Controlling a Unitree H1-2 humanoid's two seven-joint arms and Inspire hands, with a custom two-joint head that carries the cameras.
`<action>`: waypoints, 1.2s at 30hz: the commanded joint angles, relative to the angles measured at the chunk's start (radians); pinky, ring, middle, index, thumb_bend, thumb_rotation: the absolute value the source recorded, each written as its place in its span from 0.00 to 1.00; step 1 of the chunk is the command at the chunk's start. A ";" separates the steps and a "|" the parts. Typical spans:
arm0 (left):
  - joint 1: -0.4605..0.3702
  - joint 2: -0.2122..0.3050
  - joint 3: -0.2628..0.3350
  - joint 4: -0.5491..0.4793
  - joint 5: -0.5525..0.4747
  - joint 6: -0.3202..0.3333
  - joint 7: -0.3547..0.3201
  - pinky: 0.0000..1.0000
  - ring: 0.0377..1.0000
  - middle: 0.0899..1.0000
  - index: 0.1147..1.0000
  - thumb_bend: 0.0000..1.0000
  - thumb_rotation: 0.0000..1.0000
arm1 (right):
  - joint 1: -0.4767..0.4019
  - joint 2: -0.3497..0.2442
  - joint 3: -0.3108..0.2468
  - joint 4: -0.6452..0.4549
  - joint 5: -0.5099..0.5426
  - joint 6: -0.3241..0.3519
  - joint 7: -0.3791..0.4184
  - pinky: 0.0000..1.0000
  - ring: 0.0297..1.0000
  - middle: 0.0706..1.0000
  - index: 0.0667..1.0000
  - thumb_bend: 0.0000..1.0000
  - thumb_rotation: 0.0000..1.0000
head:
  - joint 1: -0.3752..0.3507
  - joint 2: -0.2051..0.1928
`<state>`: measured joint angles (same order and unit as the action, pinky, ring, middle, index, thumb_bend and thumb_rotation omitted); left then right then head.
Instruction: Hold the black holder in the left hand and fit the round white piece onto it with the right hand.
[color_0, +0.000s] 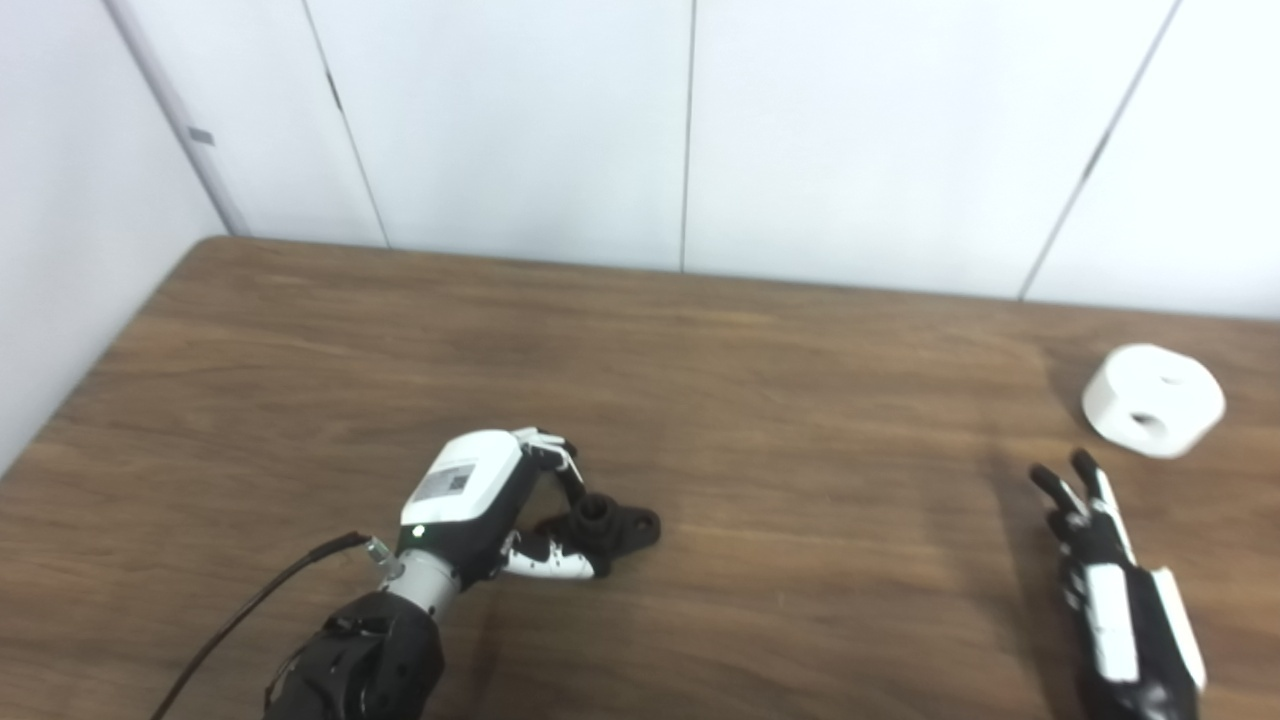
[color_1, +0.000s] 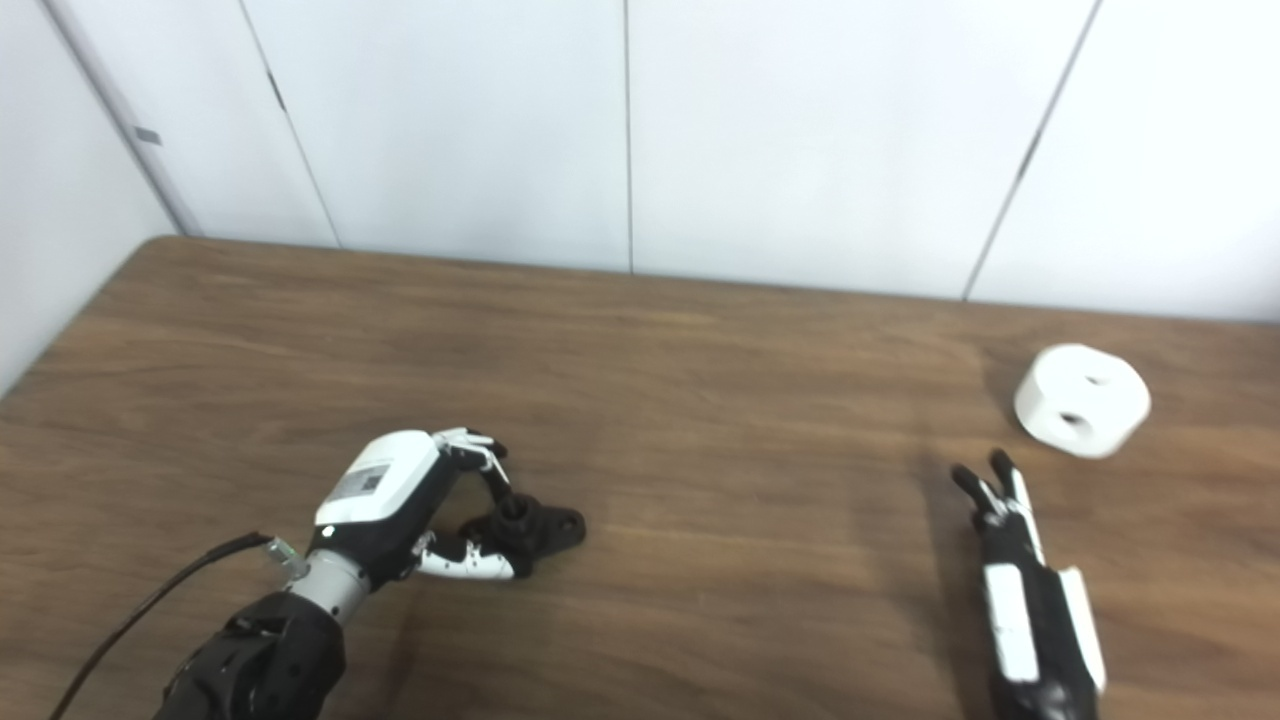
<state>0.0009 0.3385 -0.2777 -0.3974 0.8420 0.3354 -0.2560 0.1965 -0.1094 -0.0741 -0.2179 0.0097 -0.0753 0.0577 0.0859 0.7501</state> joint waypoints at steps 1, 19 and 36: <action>-0.003 -0.003 -0.005 -0.042 0.016 -0.024 -0.002 0.87 0.88 0.79 0.42 0.52 0.05 | 0.068 0.021 0.006 -0.041 -0.002 0.003 -0.011 1.00 1.00 0.91 1.00 0.58 1.00 | -0.007 0.009; 0.075 -0.071 -0.042 -0.018 0.046 -0.130 0.036 0.87 0.87 0.77 0.42 0.52 0.05 | 0.073 0.022 0.016 -0.100 0.005 0.056 -0.023 1.00 1.00 0.91 1.00 0.59 1.00 | -0.074 0.063; 0.103 -0.110 -0.066 0.034 0.041 -0.171 0.065 0.87 0.87 0.78 0.42 0.52 0.05 | 0.055 0.023 0.010 -0.159 -0.008 0.112 -0.038 1.00 0.98 0.91 1.00 0.58 0.91 | -0.158 0.068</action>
<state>0.0932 0.2315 -0.3300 -0.3828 0.8871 0.1766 -0.1775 0.2047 -0.1052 -0.0631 -0.3299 0.0018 0.0483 0.0323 -0.0721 0.8176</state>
